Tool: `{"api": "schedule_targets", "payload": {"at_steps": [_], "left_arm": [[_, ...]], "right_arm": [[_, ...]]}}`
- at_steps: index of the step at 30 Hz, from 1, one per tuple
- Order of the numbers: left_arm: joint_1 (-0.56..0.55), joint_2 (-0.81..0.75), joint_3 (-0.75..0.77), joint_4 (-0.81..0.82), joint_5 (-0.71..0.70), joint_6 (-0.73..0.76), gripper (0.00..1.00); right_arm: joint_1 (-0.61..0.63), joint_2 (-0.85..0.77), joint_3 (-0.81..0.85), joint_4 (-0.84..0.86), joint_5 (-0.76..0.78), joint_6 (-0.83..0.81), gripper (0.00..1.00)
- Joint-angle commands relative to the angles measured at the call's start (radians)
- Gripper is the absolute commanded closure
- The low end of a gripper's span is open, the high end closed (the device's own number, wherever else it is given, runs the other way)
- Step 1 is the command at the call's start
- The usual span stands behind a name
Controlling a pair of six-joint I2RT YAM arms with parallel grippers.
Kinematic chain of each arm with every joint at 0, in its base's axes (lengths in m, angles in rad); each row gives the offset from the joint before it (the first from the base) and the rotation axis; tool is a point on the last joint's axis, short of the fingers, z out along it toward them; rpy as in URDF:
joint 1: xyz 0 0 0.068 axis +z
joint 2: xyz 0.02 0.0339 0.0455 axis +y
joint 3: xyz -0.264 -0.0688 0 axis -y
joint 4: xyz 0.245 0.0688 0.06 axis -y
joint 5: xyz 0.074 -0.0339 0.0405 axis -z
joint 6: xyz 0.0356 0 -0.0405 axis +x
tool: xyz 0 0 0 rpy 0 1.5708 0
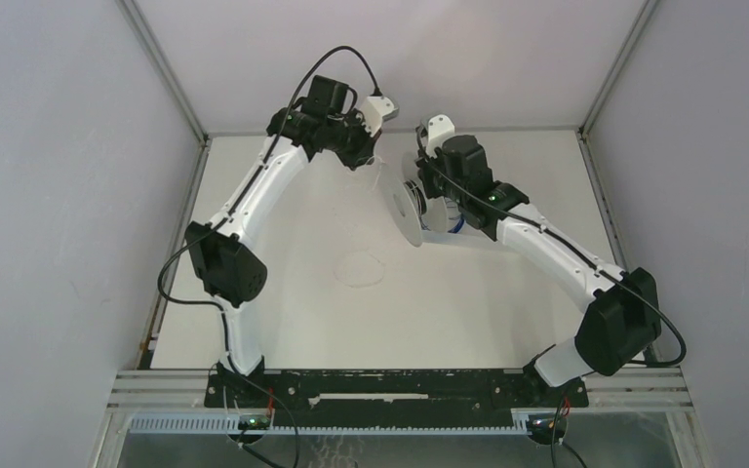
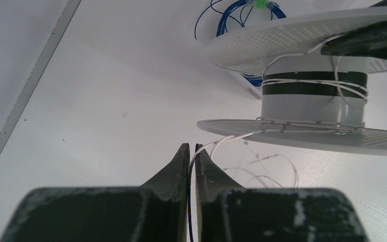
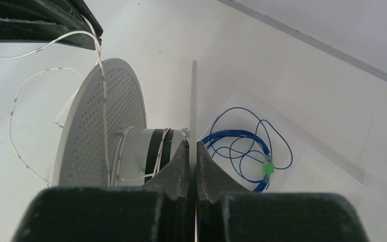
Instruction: Wrap the cables
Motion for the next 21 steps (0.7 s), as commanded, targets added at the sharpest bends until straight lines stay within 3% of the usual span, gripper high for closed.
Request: {"api": "schedule_targets", "payload": {"at_steps": [1, 13, 21], "left_arm": [[0.047, -0.005, 0.036, 0.046, -0.05, 0.041, 0.88], [0.066, -0.008, -0.113, 0.116, -0.024, 0.034, 0.8], [0.098, 0.044, -0.089, 0.135, -0.033, 0.012, 0.75]], "right_arm": [[-0.02, -0.08, 0.008, 0.029, -0.024, -0.02, 1.0], [-0.077, -0.129, 0.009, 0.025, -0.126, 0.021, 1.0], [-0.114, -0.15, 0.009, 0.004, -0.205, 0.035, 1.0]]}}
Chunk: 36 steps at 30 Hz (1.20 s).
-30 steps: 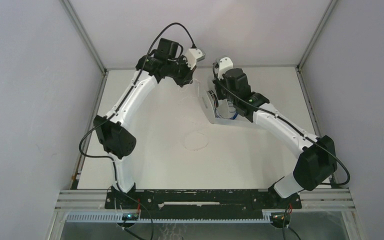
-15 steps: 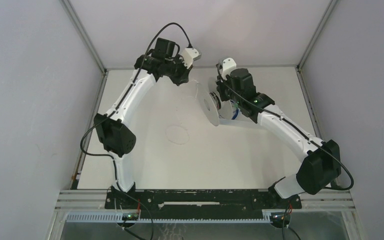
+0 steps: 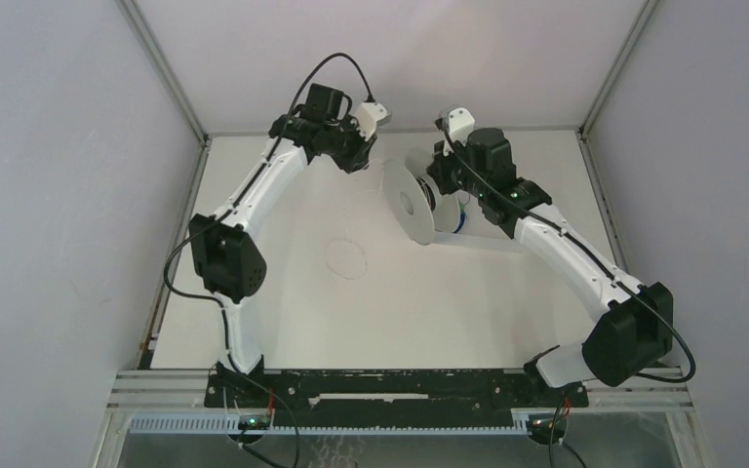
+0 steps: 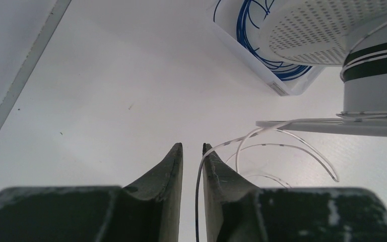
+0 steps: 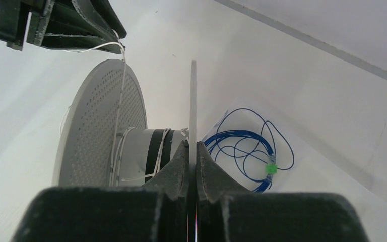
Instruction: Wrap the cables
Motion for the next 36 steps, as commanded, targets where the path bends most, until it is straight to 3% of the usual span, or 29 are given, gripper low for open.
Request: {"api": "schedule_targets", "payload": {"at_steps": [1, 16, 28, 36], "left_arm": [[0.055, 0.026, 0.016, 0.035, -0.026, -0.007, 0.74], [0.139, 0.036, 0.105, 0.012, 0.334, -0.157, 0.57], [0.139, 0.02, 0.102, -0.025, 0.489, -0.142, 0.37], [0.134, 0.002, 0.096, -0.056, 0.509, -0.113, 0.3]], "right_arm": [[-0.023, -0.083, 0.015, 0.036, -0.04, 0.017, 1.0], [-0.004, -0.06, -0.002, 0.034, -0.021, -0.03, 1.0], [0.012, -0.047, -0.003, 0.038, -0.002, -0.039, 1.0], [0.024, -0.038, -0.003, 0.038, 0.007, -0.044, 1.0]]}}
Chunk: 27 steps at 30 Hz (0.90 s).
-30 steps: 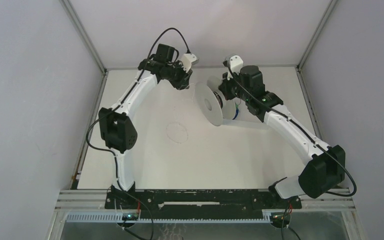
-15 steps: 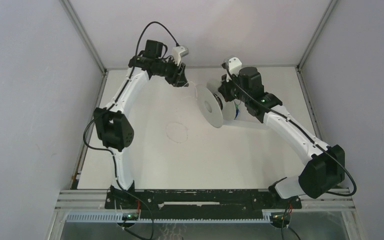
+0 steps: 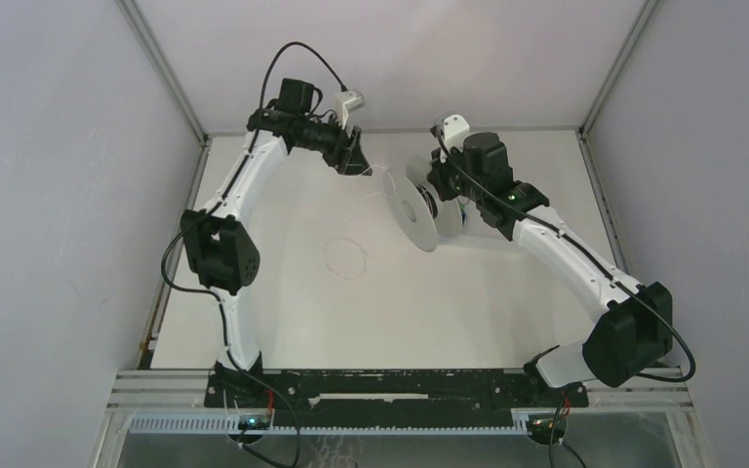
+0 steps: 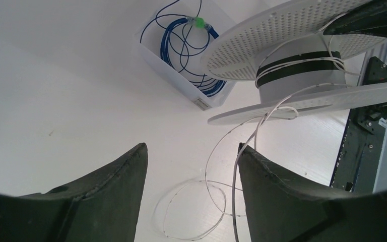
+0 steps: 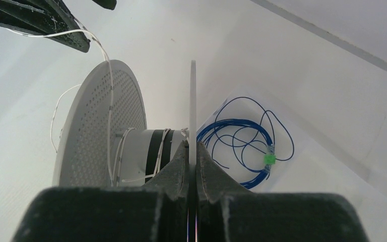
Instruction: Wrap the cables
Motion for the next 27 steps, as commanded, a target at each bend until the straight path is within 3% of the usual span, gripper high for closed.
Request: {"api": "schedule_targets", "payload": {"at_steps": [1, 9, 27], "left_arm": [[-0.005, -0.049, 0.053, -0.006, 0.011, 0.026, 0.3], [-0.06, -0.081, 0.028, 0.04, -0.252, 0.022, 0.29], [-0.062, -0.142, 0.024, -0.01, -0.321, 0.102, 0.32]], "right_arm": [[0.015, -0.035, 0.015, 0.072, 0.017, -0.01, 1.0], [0.038, -0.023, 0.016, 0.07, 0.031, -0.026, 1.0], [0.05, -0.014, 0.015, 0.074, 0.083, -0.056, 1.0]]}}
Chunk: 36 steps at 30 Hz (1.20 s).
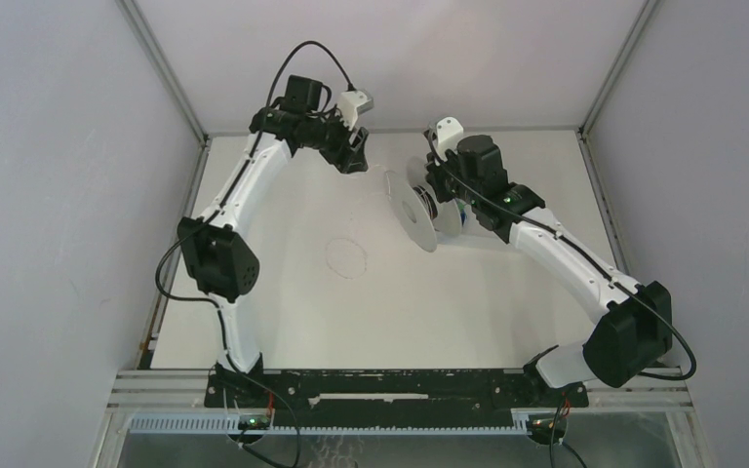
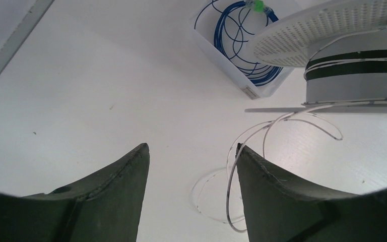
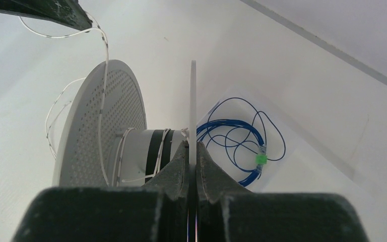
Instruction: Wrap the cables
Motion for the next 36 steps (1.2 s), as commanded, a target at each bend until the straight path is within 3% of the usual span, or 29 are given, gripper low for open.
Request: {"api": "schedule_targets", "payload": {"at_steps": [1, 15, 20, 26, 31, 36], "left_arm": [[-0.001, -0.096, 0.025, -0.006, -0.023, 0.045, 0.32], [0.018, -0.145, 0.041, 0.042, 0.089, -0.033, 0.28], [0.084, -0.206, -0.026, 0.085, 0.226, -0.114, 0.27], [0.154, -0.377, -0.364, 0.246, 0.32, -0.154, 0.26], [0.165, -0.513, -0.757, 0.555, 0.343, -0.266, 0.26], [0.145, -0.47, -0.965, 0.824, 0.351, -0.45, 0.25]], "right_arm": [[0.006, -0.011, 0.015, 0.072, 0.017, -0.015, 1.0], [0.011, -0.007, 0.015, 0.068, 0.02, -0.017, 1.0], [0.006, -0.007, 0.016, 0.073, 0.023, -0.012, 1.0], [-0.019, -0.016, 0.023, 0.068, 0.002, 0.028, 1.0], [-0.054, -0.015, 0.06, 0.036, -0.03, 0.076, 1.0], [-0.067, -0.016, 0.086, 0.017, -0.052, 0.099, 1.0]]}}
